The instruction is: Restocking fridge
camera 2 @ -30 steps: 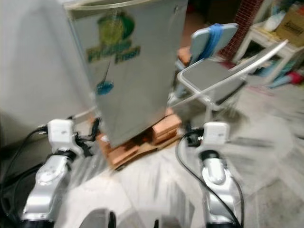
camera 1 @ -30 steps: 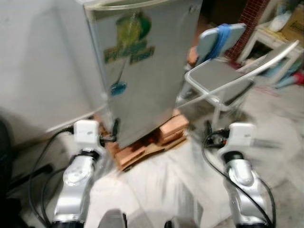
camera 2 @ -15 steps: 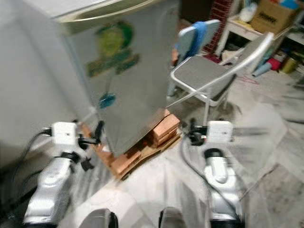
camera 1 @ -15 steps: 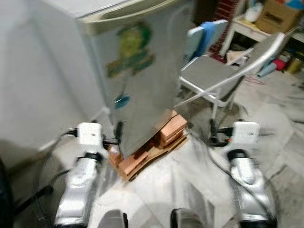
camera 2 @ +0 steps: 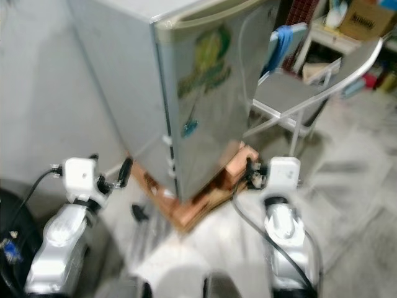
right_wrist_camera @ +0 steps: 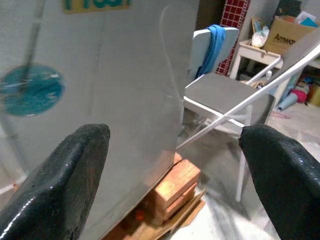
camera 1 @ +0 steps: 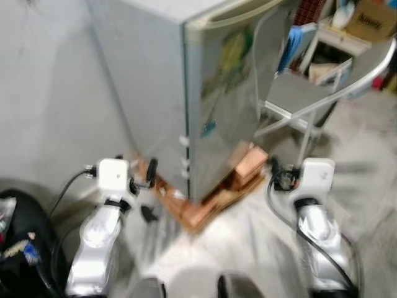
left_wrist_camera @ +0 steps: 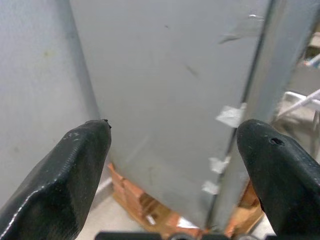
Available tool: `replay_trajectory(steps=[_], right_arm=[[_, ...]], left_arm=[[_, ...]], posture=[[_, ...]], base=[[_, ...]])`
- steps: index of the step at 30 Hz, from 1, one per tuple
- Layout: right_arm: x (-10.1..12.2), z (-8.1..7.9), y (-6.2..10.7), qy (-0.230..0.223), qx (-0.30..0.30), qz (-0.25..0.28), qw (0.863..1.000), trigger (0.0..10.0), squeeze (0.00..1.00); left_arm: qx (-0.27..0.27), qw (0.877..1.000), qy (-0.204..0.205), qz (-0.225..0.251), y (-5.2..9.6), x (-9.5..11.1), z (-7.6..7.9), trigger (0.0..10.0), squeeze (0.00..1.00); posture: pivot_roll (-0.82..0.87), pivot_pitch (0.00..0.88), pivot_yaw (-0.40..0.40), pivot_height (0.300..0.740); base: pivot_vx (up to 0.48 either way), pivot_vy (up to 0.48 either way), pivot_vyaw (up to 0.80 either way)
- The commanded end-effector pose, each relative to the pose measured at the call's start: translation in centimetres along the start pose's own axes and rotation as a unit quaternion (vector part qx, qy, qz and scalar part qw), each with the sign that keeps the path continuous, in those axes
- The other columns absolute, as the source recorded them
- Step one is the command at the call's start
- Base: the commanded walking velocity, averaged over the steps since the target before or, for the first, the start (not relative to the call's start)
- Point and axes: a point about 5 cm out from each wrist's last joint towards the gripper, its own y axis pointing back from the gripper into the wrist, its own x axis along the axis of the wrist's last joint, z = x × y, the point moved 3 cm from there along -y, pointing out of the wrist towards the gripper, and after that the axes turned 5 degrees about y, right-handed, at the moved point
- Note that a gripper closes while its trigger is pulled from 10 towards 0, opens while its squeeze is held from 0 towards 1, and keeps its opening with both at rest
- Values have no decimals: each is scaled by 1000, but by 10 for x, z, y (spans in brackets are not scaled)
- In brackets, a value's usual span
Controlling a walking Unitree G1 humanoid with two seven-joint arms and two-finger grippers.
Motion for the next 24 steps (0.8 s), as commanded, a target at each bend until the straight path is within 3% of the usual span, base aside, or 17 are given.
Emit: replay_trajectory(steps=[1, 24], right_arm=[[3, 11, -1, 8, -14, 5, 1000, 10000, 0], [1, 12, 0, 15, -15, 2, 1000, 10000, 0]], left_arm=[[-13, 1000, -2, 4, -2, 1, 9, 10000, 0], [-26, 1000, 2, 8, 0, 2, 16, 10000, 0]], posture=[[32, 88, -2, 740], [35, 109, -11, 740]], base=[[0, 0, -800], [0, 0, -800]])
